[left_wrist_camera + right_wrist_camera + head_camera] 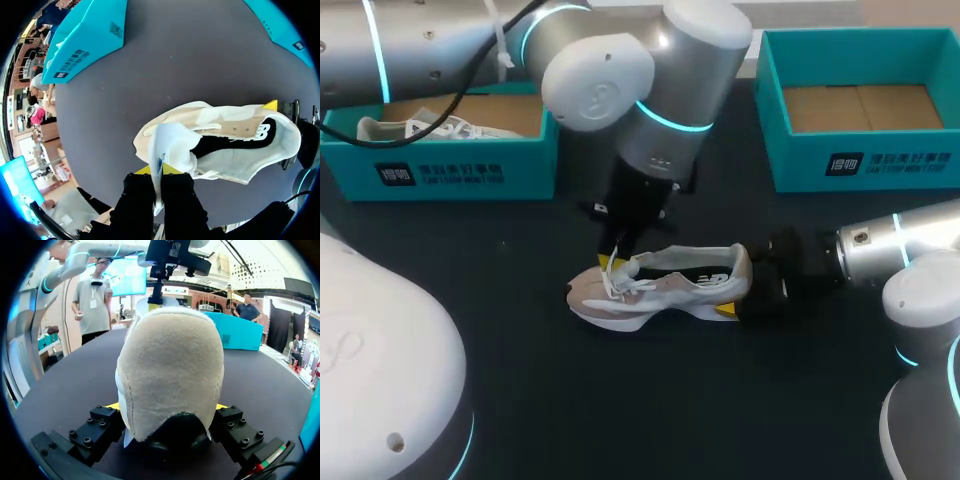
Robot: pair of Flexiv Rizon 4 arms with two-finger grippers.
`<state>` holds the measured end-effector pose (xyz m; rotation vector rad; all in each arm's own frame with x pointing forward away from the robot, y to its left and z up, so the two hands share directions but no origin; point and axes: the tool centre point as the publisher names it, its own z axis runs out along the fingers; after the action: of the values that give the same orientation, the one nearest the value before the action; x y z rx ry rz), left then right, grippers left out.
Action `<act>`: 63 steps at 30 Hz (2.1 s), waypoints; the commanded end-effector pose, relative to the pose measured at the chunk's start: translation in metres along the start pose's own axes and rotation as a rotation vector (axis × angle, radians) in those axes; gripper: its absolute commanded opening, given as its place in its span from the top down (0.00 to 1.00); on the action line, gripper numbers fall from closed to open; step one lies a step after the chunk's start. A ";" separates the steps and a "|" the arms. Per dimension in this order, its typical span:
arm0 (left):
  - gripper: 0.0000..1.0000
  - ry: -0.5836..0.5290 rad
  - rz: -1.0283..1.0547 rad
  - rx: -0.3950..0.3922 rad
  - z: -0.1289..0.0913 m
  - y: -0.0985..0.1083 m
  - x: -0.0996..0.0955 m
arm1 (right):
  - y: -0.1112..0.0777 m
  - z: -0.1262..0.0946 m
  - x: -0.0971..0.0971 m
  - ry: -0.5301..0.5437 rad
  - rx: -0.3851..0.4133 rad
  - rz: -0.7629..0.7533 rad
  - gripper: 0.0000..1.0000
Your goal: Take the shoe out of the shoebox, open the shoe tongue, remove and reinsert the insole, then place the shoe into the shoebox
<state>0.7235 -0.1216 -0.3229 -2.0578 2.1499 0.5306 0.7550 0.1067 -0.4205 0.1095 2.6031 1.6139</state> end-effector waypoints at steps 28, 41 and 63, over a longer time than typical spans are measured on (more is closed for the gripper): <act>0.34 -0.135 0.038 -0.019 0.053 -0.016 -0.047 | -0.002 0.005 0.000 -0.001 0.003 0.001 1.00; 0.00 0.086 0.312 0.042 0.009 -0.024 -0.063 | -0.002 0.005 0.000 -0.001 0.003 0.001 1.00; 0.38 0.237 0.959 0.326 -0.102 -0.036 -0.012 | -0.002 0.005 0.000 -0.001 0.003 0.001 1.00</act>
<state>0.7762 -0.1387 -0.2349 -1.1454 2.9147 0.0350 0.7549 0.1068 -0.4207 0.1100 2.6032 1.6135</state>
